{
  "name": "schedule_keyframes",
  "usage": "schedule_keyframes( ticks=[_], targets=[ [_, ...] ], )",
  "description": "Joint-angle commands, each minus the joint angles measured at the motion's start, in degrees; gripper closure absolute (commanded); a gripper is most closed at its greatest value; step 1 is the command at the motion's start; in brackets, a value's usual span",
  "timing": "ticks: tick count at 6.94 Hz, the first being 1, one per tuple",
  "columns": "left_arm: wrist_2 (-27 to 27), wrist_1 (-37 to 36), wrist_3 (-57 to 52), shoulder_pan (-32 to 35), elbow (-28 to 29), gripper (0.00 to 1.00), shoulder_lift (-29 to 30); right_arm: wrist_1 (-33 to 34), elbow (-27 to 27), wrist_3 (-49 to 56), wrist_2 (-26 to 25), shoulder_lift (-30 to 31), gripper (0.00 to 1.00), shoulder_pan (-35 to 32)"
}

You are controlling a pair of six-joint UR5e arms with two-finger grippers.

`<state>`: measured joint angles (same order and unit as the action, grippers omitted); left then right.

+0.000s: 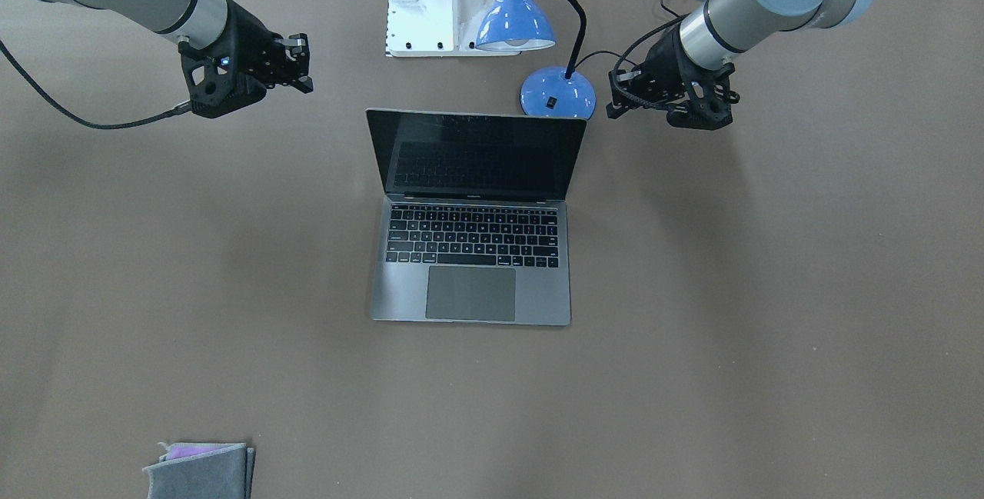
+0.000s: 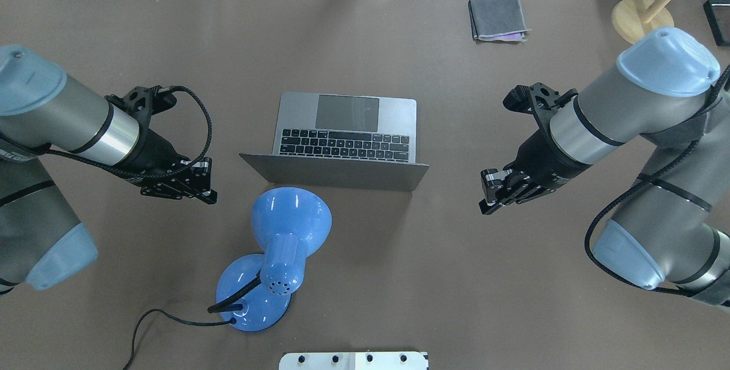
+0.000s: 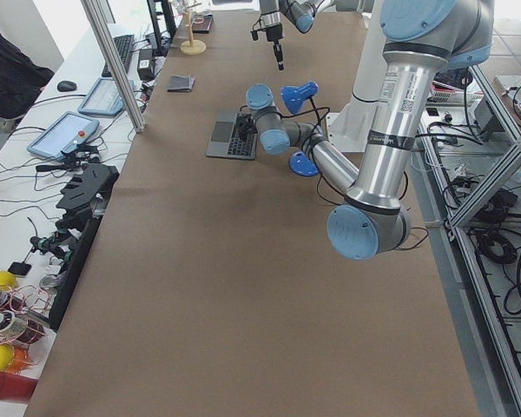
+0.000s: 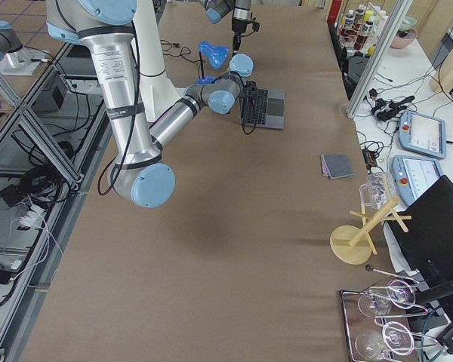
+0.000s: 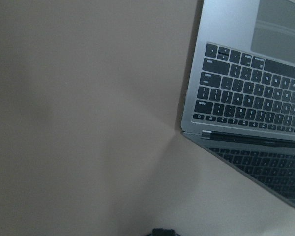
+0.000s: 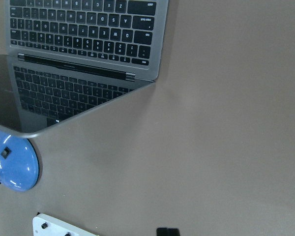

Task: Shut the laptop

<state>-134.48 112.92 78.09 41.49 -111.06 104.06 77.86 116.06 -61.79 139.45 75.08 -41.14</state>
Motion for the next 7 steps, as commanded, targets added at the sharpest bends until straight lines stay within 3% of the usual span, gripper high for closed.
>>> schedule_keyframes(
  ticks=[1,4,7],
  targets=[
    [0.2,-0.2,4.5,-1.0,1.0,1.00,3.1,-0.3,-0.4,-5.1,-2.3,-3.5,1.00,3.7],
    [0.3,-0.2,7.7,-2.6,1.8,1.00,5.0,-0.3,-1.6,-8.8,-6.6,-8.5,1.00,7.1],
    [0.3,-0.2,10.1,-3.0,2.1,1.00,7.3,-0.3,-7.1,-8.6,-9.5,-12.8,1.00,6.5]
  ],
)
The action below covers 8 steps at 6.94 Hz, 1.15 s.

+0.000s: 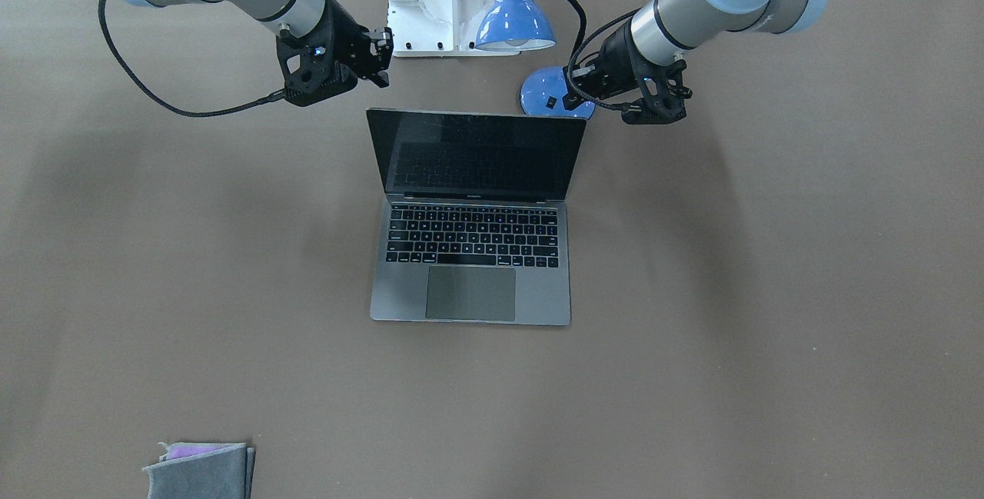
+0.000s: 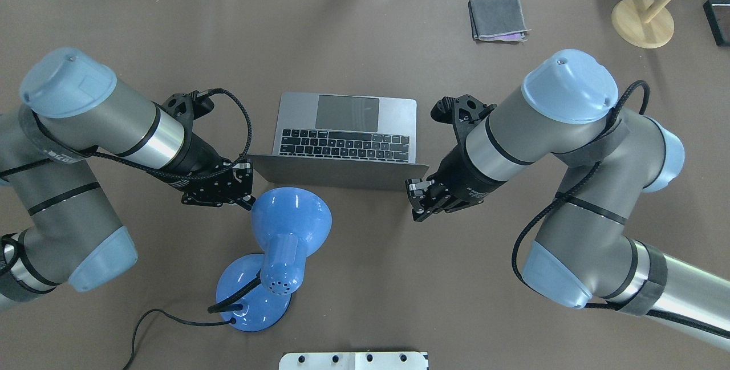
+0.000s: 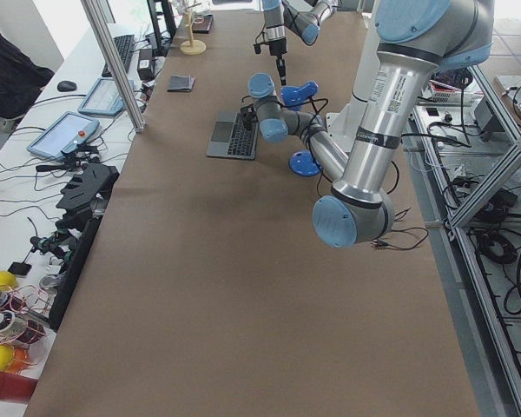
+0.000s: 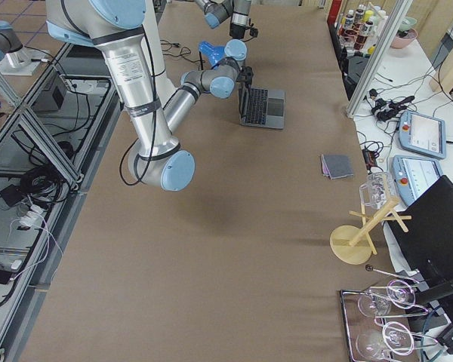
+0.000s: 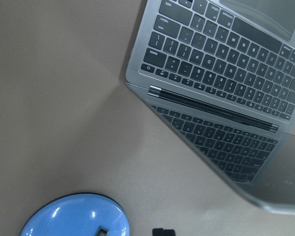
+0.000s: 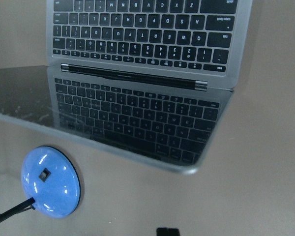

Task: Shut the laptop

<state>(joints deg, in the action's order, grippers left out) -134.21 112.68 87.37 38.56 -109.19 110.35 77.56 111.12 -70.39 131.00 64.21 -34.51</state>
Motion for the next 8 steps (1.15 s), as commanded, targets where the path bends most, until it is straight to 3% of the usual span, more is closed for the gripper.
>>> schedule_keyframes(
  ticks=[1,4,8],
  targets=[
    [-0.1,0.0,2.1,-0.1,0.8,1.00,2.4,0.0,-2.8,-0.1,-1.1,-3.1,1.00,-0.3],
    [0.2,0.0,2.4,-0.1,2.9,1.00,6.2,0.1,-4.4,-0.2,-1.5,-5.3,1.00,-1.2],
    [2.4,0.1,2.2,2.2,5.5,1.00,8.6,-1.9,-11.9,-0.1,-1.7,-9.4,1.00,-5.6]
  ],
)
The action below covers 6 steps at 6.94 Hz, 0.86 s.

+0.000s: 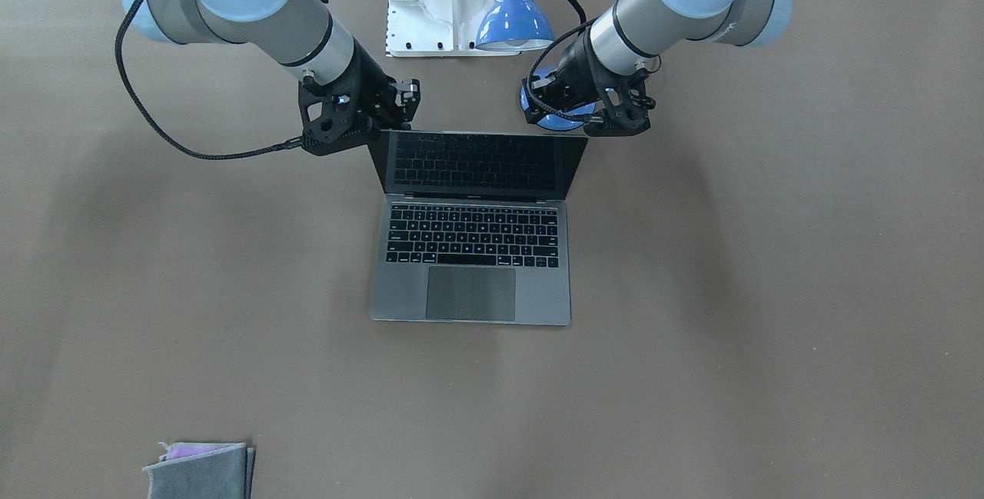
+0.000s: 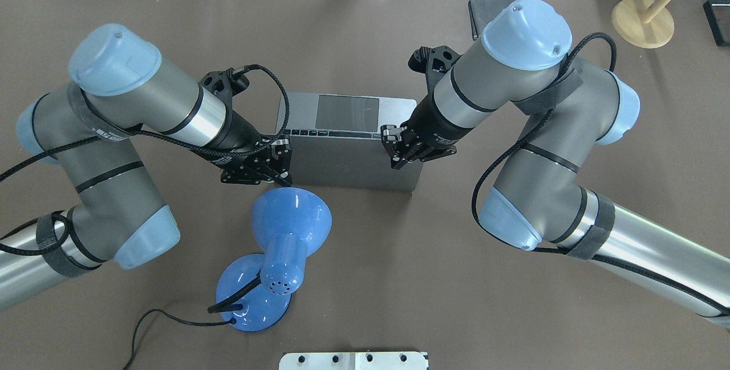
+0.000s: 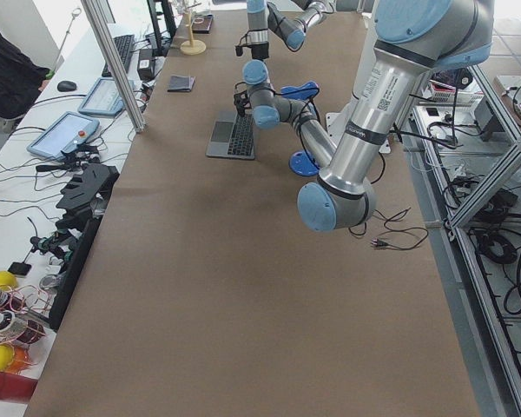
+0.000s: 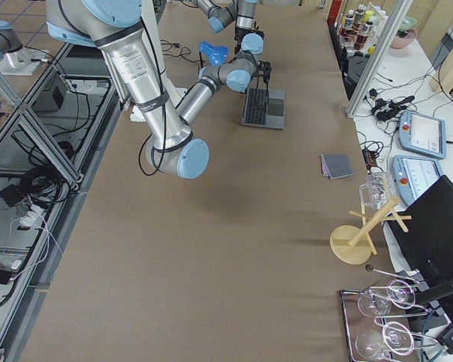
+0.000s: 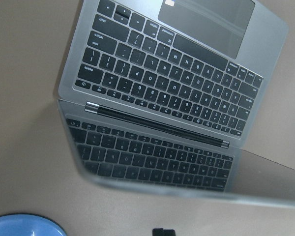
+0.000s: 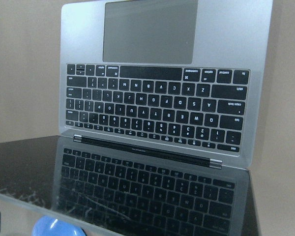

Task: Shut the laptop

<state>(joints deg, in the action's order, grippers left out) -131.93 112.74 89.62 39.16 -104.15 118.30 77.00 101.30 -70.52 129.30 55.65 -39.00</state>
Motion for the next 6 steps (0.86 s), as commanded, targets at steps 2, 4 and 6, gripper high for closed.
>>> schedule_keyframes(
  ticks=[2,4,6],
  targets=[
    [0.1,-0.1,-0.3,4.0,4.9,1.00,4.5,-2.6,-3.6,0.5,0.0,-0.9,1.00,-2.5],
    [4.0,1.0,-0.7,4.1,12.1,1.00,8.1,-6.9,-10.8,0.0,0.0,-4.5,1.00,-3.4],
    [5.4,2.3,-2.0,4.2,17.7,1.00,10.7,-7.0,-11.9,0.1,0.0,-4.9,1.00,-3.6]
  ],
)
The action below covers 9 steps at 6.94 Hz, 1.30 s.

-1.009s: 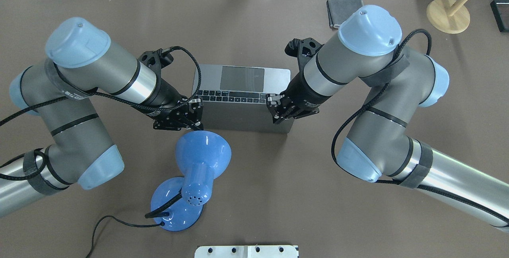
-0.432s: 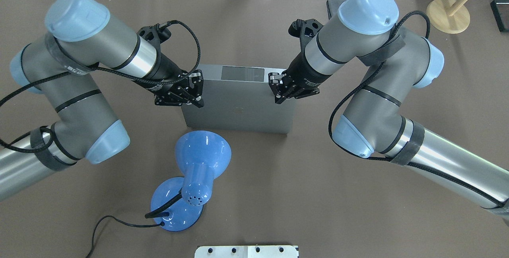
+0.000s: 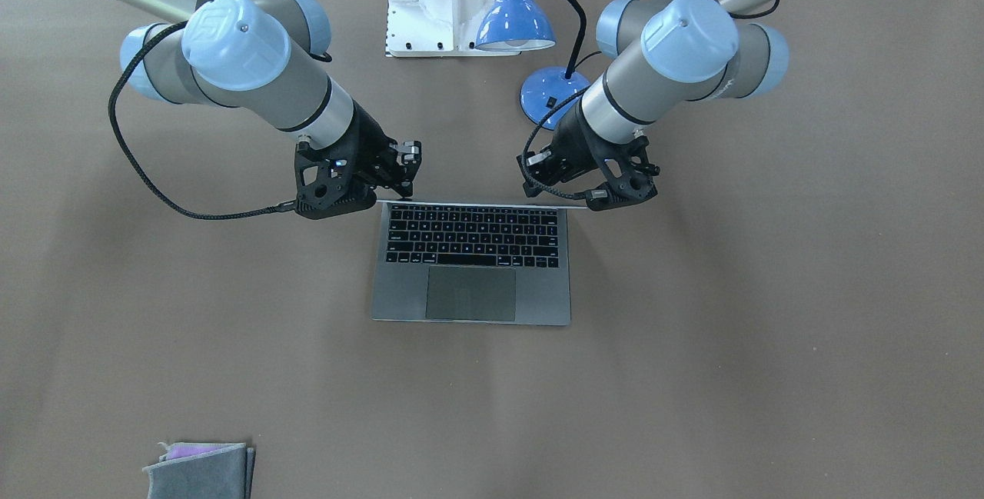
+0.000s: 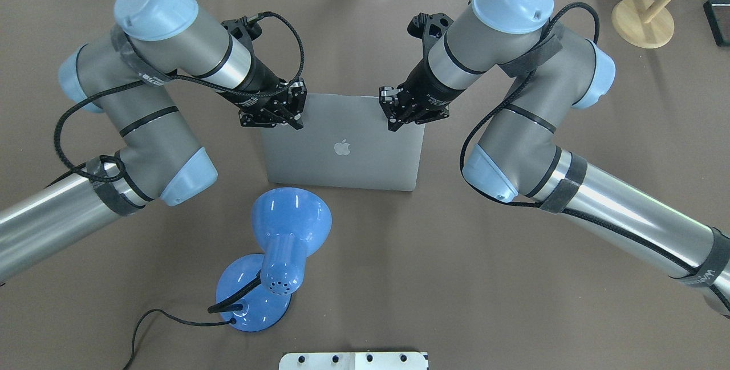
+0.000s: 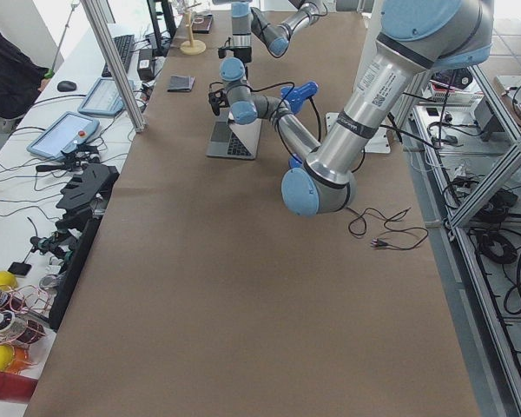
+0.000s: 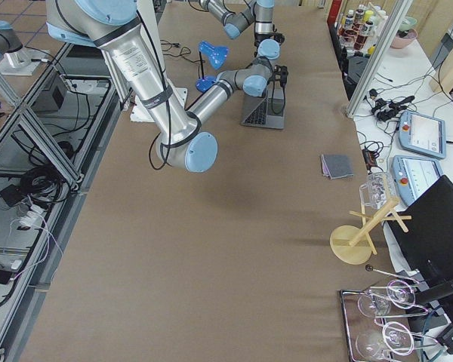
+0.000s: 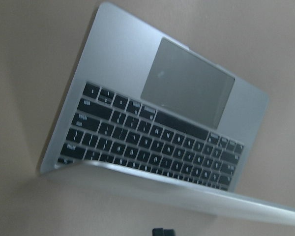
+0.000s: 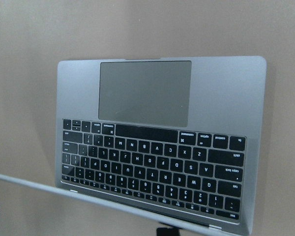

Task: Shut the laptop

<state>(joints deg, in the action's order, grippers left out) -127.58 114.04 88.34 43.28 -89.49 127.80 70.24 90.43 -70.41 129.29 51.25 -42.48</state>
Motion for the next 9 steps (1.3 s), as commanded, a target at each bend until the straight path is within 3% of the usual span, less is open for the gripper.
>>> schedule_keyframes(
  ticks=[1,3,8,9],
  targets=[
    [3.1,3.7,-0.8,0.1,6.4,1.00,2.1,-1.2,-4.1,0.4,-0.1,-1.7,1.00,-0.1],
    [3.5,4.5,-0.8,0.1,9.5,1.00,3.6,-7.6,-13.0,0.3,-0.6,-4.5,1.00,-0.6],
    [6.3,10.0,-0.8,-0.2,21.2,1.00,6.5,-8.1,-20.8,0.5,-1.6,-8.9,1.00,-0.5],
    [6.4,10.5,-0.8,-0.3,22.8,1.00,7.1,-10.7,-24.6,0.5,-1.6,-10.2,1.00,-0.4]
  ],
)
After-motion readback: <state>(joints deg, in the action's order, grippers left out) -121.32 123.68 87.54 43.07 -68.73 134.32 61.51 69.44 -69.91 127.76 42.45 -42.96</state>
